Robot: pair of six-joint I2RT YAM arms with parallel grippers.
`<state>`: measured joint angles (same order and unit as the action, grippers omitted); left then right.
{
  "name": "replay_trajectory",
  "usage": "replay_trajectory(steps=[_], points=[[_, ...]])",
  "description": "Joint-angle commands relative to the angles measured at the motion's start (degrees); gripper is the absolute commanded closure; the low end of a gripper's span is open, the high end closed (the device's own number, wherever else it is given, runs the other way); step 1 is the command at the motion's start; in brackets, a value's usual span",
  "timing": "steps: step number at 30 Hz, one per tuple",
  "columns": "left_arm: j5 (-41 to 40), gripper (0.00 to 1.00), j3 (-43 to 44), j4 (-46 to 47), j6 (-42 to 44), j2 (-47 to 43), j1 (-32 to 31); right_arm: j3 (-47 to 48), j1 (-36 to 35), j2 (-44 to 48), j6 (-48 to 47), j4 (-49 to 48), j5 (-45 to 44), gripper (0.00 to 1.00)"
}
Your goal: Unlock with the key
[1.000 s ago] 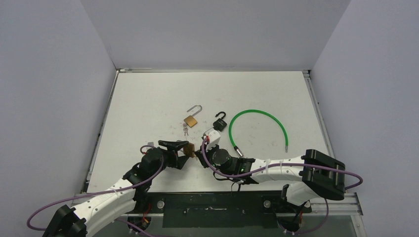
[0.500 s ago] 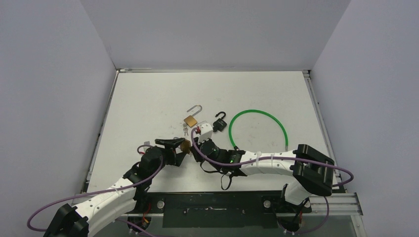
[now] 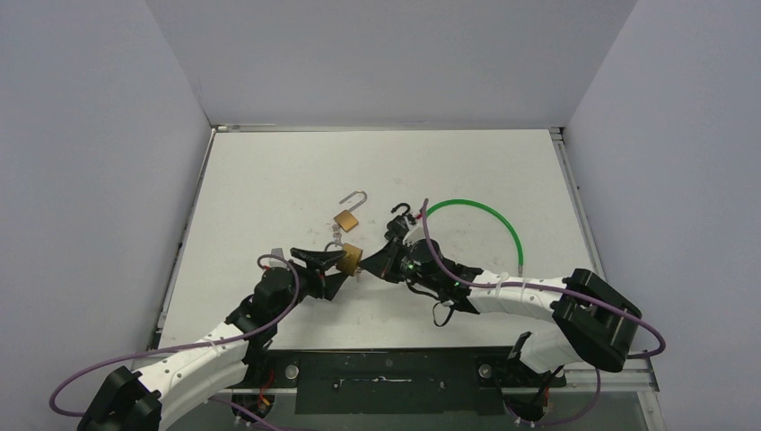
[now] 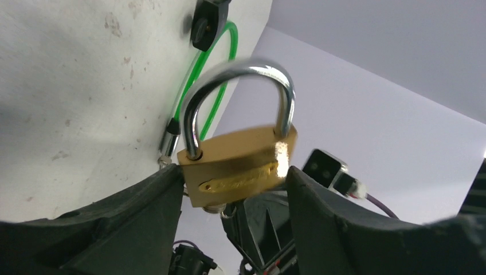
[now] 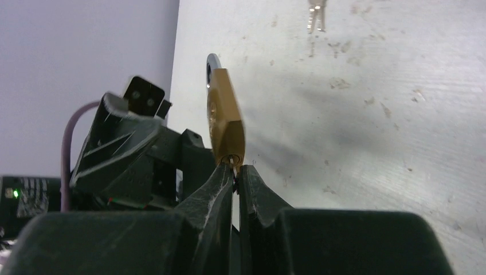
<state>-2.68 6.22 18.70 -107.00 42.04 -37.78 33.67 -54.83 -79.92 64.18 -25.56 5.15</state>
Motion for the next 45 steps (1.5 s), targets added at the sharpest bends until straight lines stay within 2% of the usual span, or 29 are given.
replay_trajectory(steps=[1, 4, 7, 8, 10, 12, 14, 17, 23, 29, 34, 37, 45], points=[[4.44, 0.83, 3.88, 15.02, 1.7, 0.54, -0.71, -3.79, 1.29, 1.26, 17.88, -9.56, 6.12, 1.0], [4.38, 0.83, 4.17, 15.05, 2.59, 1.01, -0.64, -4.55, 1.3, 0.84, 19.6, -11.96, 7.04, 1.0], [4.35, 0.83, 4.22, 13.91, 3.17, 1.19, -0.63, -3.55, 1.3, 2.03, 13.2, -9.38, 4.16, 1.0], [4.48, 0.79, 4.47, 12.96, 3.9, 1.06, -0.63, -3.36, 1.3, 2.76, 11.07, -7.84, 2.94, 1.0], [4.05, 0.66, 5.28, 8.83, 5.73, 0.33, -0.63, -4.16, 1.38, 4.41, 8.69, -7.22, 0.46, 1.0], [3.38, 0.45, 5.26, 7.26, 7.72, -0.42, -0.54, -5.86, 1.63, 5.83, 7.5, -10.76, -0.06, 1.0], [3.13, 0.32, 4.95, 7.66, 9.1, -1.11, -0.5, -6.69, 1.65, 6.91, 7.06, -12.57, -0.08, 1.0], [3.12, 0.22, 5.56, 6.14, 11.92, -1.83, -0.52, -7.41, 1.7, 8.45, 7.47, -13.94, -0.41, 1.0], [3.48, 0.13, 5.38, 8.29, 13.58, -0.68, -0.54, -8.63, 1.66, 9.85, 10.24, -17.56, -0.43, 1.0], [5.53, 0.14, 5.83, 14.45, 14.26, 3.91, -0.68, -9.67, 1.66, 8.66, 14.63, -24.41, 0.97, 1.0], [4.94, 0.37, 4.77, 23.44, 12.71, 6.55, -0.71, -9.5, 1.65, 7.8, 16.01, -27.21, 1.49, 1.0], [4.0, 0.46, 4.51, 27.63, 12.54, 7.23, -0.78, -9.5, 1.65, 6.97, 17.01, -28.84, 2.44, 1.0], [3.12, 0.68, 5.3, 29.0, 14.79, 6.23, -0.8, -9.59, 1.64, 6.03, 17.66, -31.57, 3.86, 1.0]])
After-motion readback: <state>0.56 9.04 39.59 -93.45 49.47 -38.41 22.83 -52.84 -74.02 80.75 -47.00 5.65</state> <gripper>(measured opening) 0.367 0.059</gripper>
